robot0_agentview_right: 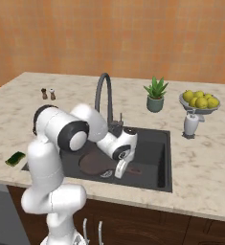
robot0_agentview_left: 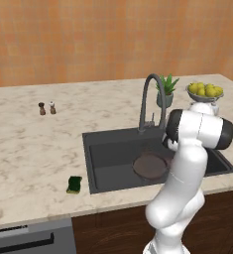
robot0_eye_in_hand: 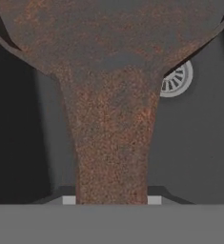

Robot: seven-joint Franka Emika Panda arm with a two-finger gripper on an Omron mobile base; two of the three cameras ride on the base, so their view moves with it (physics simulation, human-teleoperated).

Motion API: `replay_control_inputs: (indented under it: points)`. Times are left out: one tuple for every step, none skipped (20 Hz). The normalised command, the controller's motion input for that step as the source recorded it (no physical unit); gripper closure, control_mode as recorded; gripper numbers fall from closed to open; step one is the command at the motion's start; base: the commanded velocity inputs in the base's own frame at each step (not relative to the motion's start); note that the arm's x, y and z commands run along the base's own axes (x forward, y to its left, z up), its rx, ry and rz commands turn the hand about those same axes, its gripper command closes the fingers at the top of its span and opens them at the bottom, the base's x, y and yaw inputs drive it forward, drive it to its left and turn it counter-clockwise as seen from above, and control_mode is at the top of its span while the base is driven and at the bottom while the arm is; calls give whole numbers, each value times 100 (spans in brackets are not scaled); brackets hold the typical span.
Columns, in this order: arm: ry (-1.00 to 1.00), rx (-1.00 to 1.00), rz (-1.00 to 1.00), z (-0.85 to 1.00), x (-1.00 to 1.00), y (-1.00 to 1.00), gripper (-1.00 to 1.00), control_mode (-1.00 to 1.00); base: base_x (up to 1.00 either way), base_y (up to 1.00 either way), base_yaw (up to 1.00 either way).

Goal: Pick the pan and sponge and place them into the sink. Then turn on the water.

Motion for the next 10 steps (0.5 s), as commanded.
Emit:
replay_control_inputs:
  points:
    - [0, 0, 4, -49, 7, 0, 100, -100, 0, 0, 0]
    - [0, 0, 1, -39, 15, 9, 100, -100, 0, 0, 0]
    - [0, 0, 0, -34, 9, 4, 100, -100, 0, 0, 0]
    - [0, 0, 0, -38, 6, 0, 100, -100, 0, 0, 0]
    - [0, 0, 0, -44, 9, 0, 100, -100, 0, 0, 0]
    - [0, 0, 1, -48, 4, 0, 100, -100, 0, 0, 0]
    - [0, 0, 1, -51, 1, 0, 100, -100, 0, 0, 0]
    - [0, 0, 1, -52, 4, 0, 100, -100, 0, 0, 0]
    - [0, 0, 0, -49, 4, 0, 100, -100, 0, 0, 0]
    - [0, 0, 0, -47, 2, 0, 100, -100, 0, 0, 0]
